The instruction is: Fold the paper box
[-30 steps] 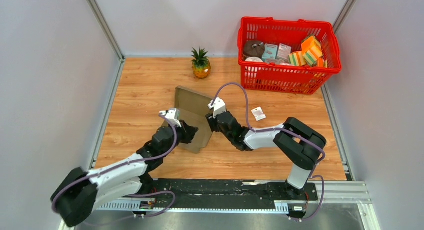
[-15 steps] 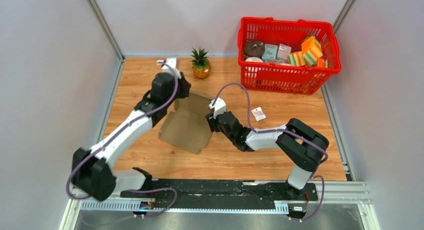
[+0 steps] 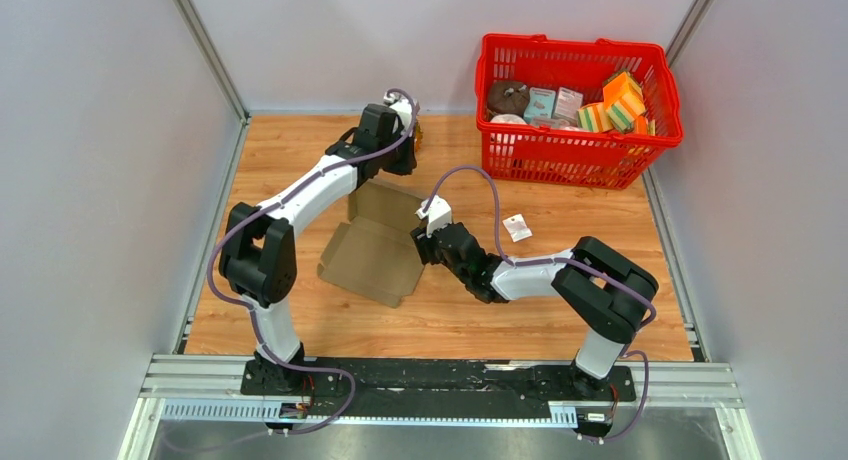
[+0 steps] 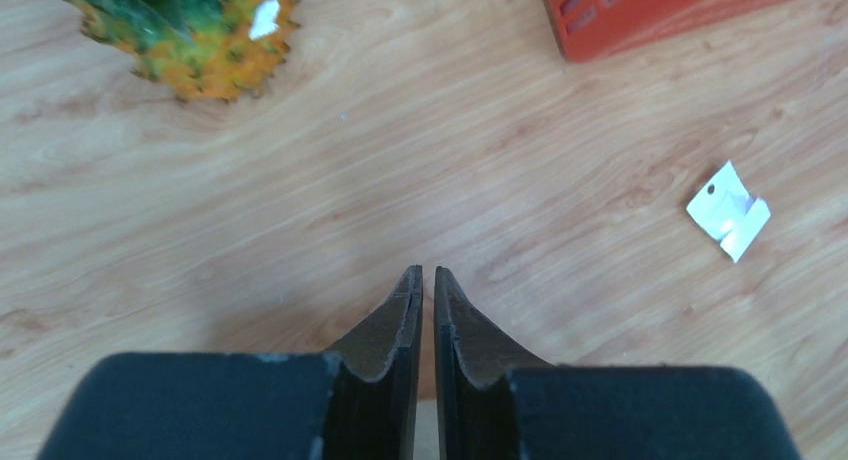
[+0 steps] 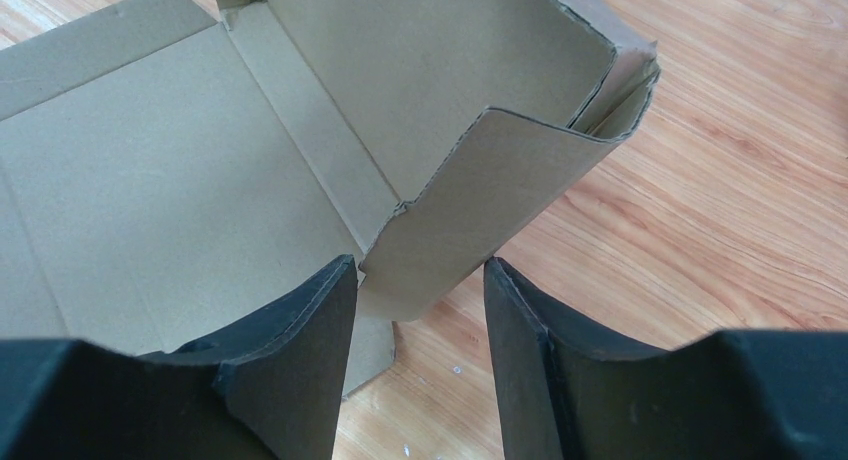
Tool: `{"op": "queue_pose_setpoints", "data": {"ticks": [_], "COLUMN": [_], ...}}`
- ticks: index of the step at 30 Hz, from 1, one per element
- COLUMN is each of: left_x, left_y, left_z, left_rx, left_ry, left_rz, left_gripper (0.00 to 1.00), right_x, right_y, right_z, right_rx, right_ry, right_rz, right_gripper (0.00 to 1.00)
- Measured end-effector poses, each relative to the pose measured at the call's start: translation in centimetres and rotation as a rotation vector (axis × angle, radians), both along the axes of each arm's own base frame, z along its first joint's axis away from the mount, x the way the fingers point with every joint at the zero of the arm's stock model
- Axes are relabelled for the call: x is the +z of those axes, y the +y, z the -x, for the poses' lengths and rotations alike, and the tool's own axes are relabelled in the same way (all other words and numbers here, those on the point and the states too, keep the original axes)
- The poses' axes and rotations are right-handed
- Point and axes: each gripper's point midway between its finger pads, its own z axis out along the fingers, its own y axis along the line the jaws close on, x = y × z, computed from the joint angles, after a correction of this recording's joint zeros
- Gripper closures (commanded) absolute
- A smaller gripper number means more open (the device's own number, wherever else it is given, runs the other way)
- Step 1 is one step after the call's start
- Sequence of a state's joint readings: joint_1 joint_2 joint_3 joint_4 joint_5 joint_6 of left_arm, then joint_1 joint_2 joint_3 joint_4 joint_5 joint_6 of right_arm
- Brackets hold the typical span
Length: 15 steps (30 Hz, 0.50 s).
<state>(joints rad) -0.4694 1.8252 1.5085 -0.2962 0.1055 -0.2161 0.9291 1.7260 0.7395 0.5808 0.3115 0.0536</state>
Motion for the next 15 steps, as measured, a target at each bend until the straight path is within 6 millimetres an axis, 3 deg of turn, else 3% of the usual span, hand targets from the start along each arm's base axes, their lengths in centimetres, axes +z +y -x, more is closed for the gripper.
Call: {"op": "queue_pose_setpoints", "data": {"ticks": [11, 15], "left_x": [-4.7, -5.5], "left_y": [-0.4, -0.1], "left_z": [2.3, 3.0], "left_rx": [-0.070, -0.073], "left_ry": [0.156, 0.191], "left_rz": [-0.062, -0.088], "left_gripper": [0.89, 0.89], "right_x": [0.0, 0.0], "right_y": [0.1, 0.1], "right_z": [0.1, 0.1], "right_rx": [0.007, 0.008], "right_ry": [0.001, 0.002], "right_rz": [0.001, 0.001], "right_gripper": [0.47, 0.46]}}
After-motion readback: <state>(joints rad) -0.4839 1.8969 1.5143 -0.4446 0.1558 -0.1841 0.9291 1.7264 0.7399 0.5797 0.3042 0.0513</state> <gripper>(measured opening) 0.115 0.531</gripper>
